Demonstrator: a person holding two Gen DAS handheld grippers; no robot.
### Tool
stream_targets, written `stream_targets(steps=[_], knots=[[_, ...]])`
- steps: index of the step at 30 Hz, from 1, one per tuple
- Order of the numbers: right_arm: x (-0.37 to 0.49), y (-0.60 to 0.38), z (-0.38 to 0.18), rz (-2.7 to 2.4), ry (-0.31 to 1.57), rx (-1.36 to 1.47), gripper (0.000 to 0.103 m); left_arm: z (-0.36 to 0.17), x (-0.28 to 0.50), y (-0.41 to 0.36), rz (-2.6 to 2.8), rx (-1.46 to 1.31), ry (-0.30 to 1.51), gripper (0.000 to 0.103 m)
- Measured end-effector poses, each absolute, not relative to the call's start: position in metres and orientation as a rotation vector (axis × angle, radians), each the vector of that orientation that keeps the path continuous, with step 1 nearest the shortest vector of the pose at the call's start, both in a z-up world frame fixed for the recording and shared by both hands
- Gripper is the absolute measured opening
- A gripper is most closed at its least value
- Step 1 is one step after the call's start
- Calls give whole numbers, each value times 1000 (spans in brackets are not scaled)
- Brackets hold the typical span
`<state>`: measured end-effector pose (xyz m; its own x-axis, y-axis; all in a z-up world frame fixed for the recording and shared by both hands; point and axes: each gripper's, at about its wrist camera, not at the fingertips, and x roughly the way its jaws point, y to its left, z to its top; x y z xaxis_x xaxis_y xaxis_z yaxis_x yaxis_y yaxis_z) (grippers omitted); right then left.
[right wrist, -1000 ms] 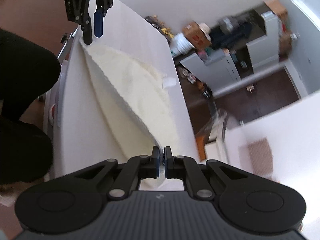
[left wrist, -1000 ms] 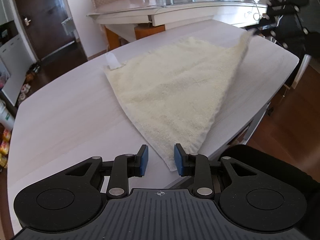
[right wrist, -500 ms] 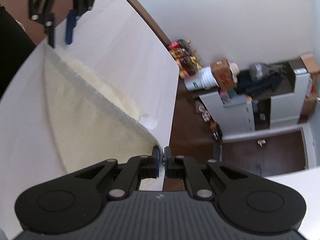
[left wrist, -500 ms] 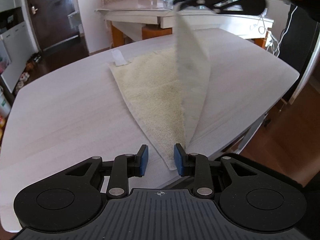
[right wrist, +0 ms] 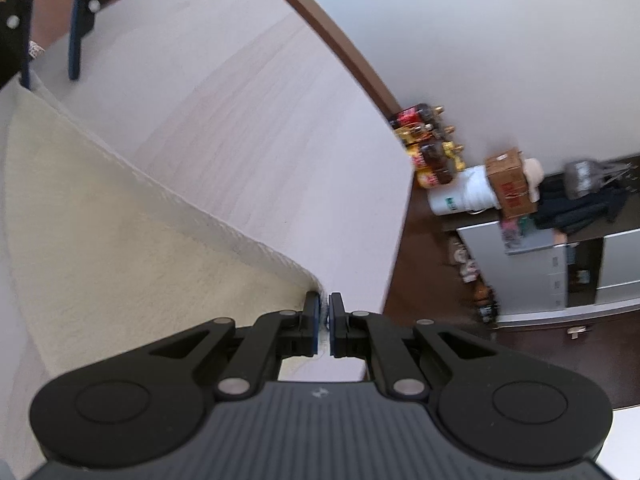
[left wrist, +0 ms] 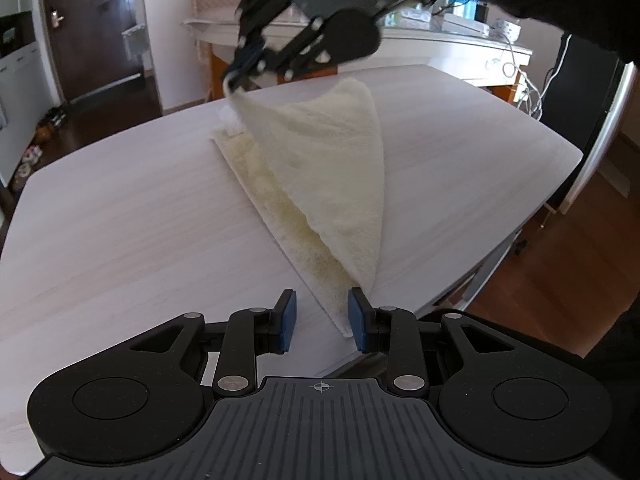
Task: Fold towel
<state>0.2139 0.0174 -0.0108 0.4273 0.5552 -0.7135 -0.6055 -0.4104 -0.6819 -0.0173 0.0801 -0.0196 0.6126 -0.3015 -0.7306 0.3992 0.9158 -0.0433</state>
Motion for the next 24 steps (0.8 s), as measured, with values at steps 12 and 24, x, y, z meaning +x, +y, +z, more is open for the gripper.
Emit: stream_targets(steps=[12, 24], knots=[[253, 32, -25, 1190, 132, -1410, 26, -21, -15, 86, -415, 78, 810, 34], [291, -64, 4, 890, 428, -970, 30, -4, -8, 84, -373, 103, 744, 34]])
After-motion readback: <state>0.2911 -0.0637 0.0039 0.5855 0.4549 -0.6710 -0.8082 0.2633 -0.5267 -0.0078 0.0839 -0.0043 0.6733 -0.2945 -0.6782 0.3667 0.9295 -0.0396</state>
